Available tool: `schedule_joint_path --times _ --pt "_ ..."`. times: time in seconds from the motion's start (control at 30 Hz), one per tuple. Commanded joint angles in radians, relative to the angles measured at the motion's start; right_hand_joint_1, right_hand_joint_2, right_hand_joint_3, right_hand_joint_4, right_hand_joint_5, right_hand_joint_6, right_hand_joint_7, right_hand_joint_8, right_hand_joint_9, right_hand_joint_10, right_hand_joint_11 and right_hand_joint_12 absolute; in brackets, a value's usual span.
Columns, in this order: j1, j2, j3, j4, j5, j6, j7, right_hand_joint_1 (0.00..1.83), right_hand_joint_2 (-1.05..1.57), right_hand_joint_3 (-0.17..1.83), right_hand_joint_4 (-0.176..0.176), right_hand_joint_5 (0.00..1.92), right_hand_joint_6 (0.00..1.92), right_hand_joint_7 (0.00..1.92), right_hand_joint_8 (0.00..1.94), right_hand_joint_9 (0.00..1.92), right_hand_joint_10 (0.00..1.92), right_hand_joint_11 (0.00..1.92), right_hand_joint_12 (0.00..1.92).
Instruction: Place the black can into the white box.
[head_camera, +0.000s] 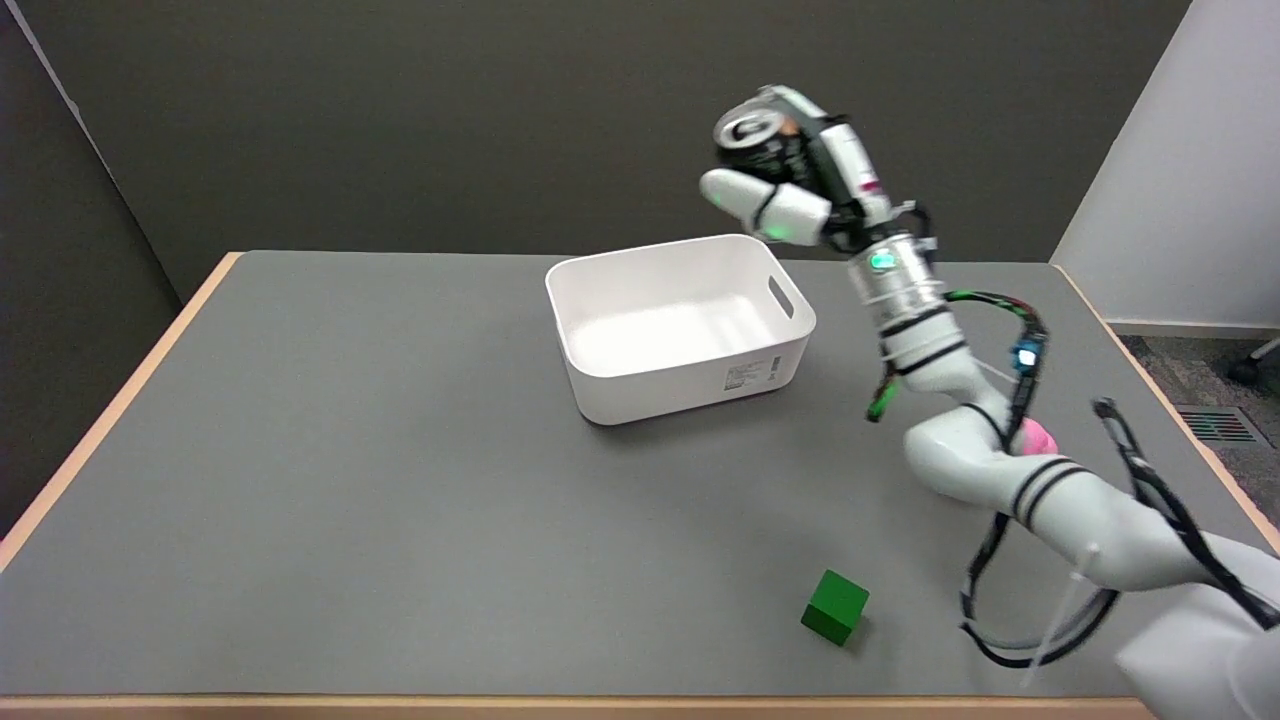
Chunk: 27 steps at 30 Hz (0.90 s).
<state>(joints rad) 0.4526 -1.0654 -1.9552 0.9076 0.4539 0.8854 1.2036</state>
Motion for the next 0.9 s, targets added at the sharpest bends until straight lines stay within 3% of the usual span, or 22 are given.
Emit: schedule_joint_path --times 0.03,0.27,0.37,0.43,0.5,0.53,0.57,0.63,0.7,0.77,0.83,0.9 --pt "0.217 -0.264 -0.121 -0.298 -0.191 -0.288 -0.03 1.33 1.25 0.09 -0.176 0.43 1.63 0.74 1.45 0.69 1.61 0.52 1.92" --pt "0.216 -0.269 -0.109 -0.379 -0.183 -0.461 -0.137 1.33 1.25 0.09 -0.176 0.42 1.64 0.74 1.45 0.69 1.61 0.51 1.92" --pt "0.197 -0.264 -0.104 -0.397 -0.145 -0.447 -0.139 1.17 1.27 0.1 -0.165 0.44 1.67 0.79 1.45 0.72 1.4 0.49 1.92" --pt "0.173 -0.259 -0.101 -0.389 -0.102 -0.419 -0.139 1.31 1.31 -0.01 -0.175 0.39 1.69 0.72 1.46 0.68 1.6 0.51 1.91" --pt "0.154 -0.255 -0.1 -0.38 -0.053 -0.375 -0.139 0.98 0.98 0.8 0.007 0.26 1.21 0.57 0.93 0.53 1.12 0.29 1.65" --pt "0.148 -0.252 -0.1 -0.379 -0.041 -0.344 -0.139 0.91 0.9 0.93 0.026 0.24 0.97 0.49 0.71 0.45 0.96 0.21 1.48" --pt "0.145 -0.249 -0.1 -0.379 -0.045 -0.321 -0.139 0.84 0.83 1.0 0.025 0.22 0.7 0.4 0.48 0.35 0.8 0.13 1.29" --pt "0.14 -0.24 -0.105 -0.374 -0.063 -0.269 -0.139 0.69 0.7 1.02 0.033 0.15 0.45 0.24 0.35 0.16 0.64 0.02 1.05" --pt "0.137 -0.229 -0.107 -0.35 -0.084 -0.266 -0.136 0.63 0.66 1.01 0.036 0.12 0.41 0.19 0.32 0.11 0.6 0.0 0.99" --pt "0.131 -0.217 -0.108 -0.32 -0.098 -0.274 -0.134 0.67 0.58 0.99 0.04 0.05 0.39 0.09 0.28 0.04 0.38 0.0 0.76" --pt "0.124 -0.206 -0.109 -0.289 -0.101 -0.279 -0.133 0.68 0.54 0.98 0.04 0.04 0.35 0.06 0.21 0.02 0.26 0.0 0.66" --pt "0.119 -0.204 -0.105 -0.267 -0.101 -0.278 -0.133 0.53 0.54 0.96 0.053 0.03 0.25 0.04 0.11 0.01 0.18 0.0 0.59"
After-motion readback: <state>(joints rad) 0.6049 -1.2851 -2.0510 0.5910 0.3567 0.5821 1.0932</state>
